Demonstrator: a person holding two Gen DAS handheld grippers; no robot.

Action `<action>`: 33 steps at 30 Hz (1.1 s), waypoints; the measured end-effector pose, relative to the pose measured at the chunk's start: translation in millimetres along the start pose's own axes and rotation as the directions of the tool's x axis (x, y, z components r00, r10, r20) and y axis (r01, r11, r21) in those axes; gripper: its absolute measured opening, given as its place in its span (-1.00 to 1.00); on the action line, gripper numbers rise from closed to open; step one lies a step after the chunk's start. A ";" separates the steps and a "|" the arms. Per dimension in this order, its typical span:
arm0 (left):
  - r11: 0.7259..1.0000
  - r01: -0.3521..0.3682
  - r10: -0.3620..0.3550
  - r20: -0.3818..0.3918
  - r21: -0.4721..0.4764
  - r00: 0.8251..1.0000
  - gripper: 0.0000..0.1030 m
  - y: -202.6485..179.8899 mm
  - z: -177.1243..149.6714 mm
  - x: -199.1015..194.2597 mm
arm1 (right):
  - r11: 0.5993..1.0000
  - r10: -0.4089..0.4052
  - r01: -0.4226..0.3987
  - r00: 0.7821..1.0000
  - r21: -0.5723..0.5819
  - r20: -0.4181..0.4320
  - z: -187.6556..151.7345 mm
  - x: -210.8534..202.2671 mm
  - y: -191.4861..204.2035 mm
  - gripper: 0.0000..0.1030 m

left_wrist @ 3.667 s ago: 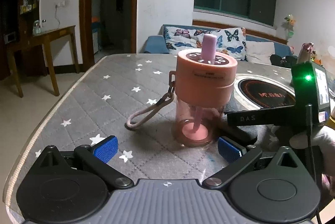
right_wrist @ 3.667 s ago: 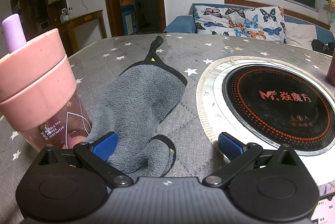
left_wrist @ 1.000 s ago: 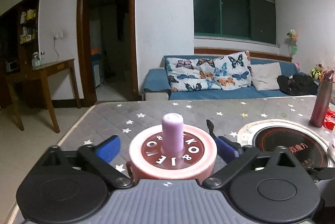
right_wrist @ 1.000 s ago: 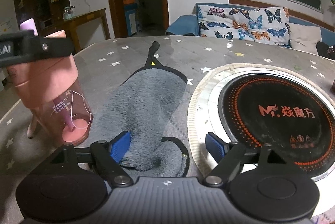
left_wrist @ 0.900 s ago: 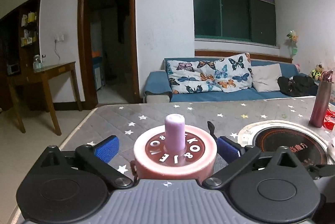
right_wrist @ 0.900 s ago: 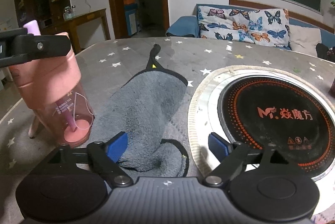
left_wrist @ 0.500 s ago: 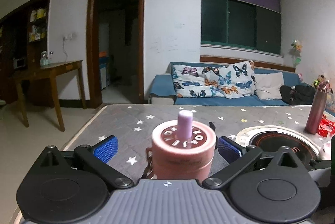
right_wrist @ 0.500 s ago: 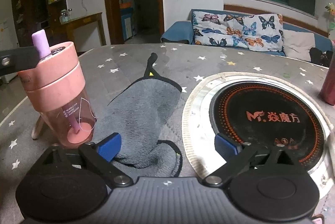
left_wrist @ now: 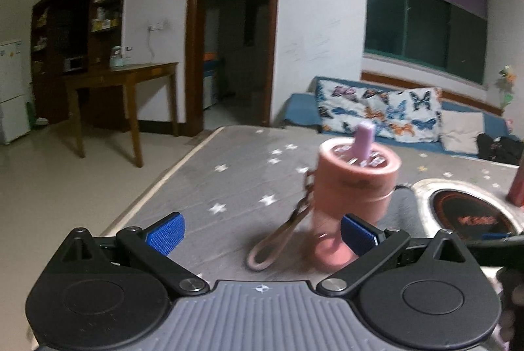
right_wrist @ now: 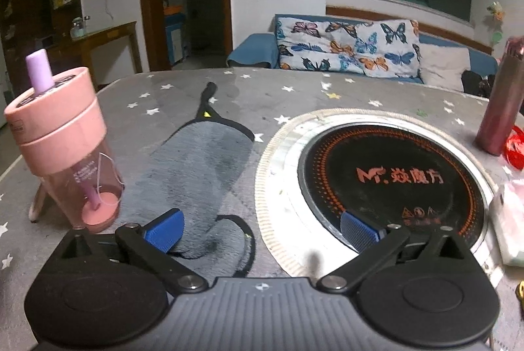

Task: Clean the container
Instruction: 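Lift the pink bottle by its lid with the left tool and set it down, then open the left tool and pull it back from the pink bottle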

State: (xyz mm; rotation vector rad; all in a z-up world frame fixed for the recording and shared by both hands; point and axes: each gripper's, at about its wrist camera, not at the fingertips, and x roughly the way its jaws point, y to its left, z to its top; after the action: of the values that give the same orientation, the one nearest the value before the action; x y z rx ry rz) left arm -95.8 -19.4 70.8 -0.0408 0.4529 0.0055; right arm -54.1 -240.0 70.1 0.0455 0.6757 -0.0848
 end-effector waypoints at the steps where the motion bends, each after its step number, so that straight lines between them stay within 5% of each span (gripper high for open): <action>1: 1.000 -0.007 0.007 -0.009 -0.003 1.000 1.00 1.6 -1.8 0.2 | 1.000 0.001 -0.001 1.000 0.006 -0.002 -0.4 0.8 -1.1 1.00; 33: 0.987 -0.160 0.159 -0.178 0.006 0.971 1.00 8.7 -30.9 59.4 | 0.997 0.067 -0.065 0.997 0.047 -0.038 -11.6 25.1 -11.4 1.00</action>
State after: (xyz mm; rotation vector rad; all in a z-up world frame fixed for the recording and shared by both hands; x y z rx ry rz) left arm -56.0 -12.1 16.7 -0.0133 0.6342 0.1632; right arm -42.9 -252.1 45.2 0.1142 0.7116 -0.0357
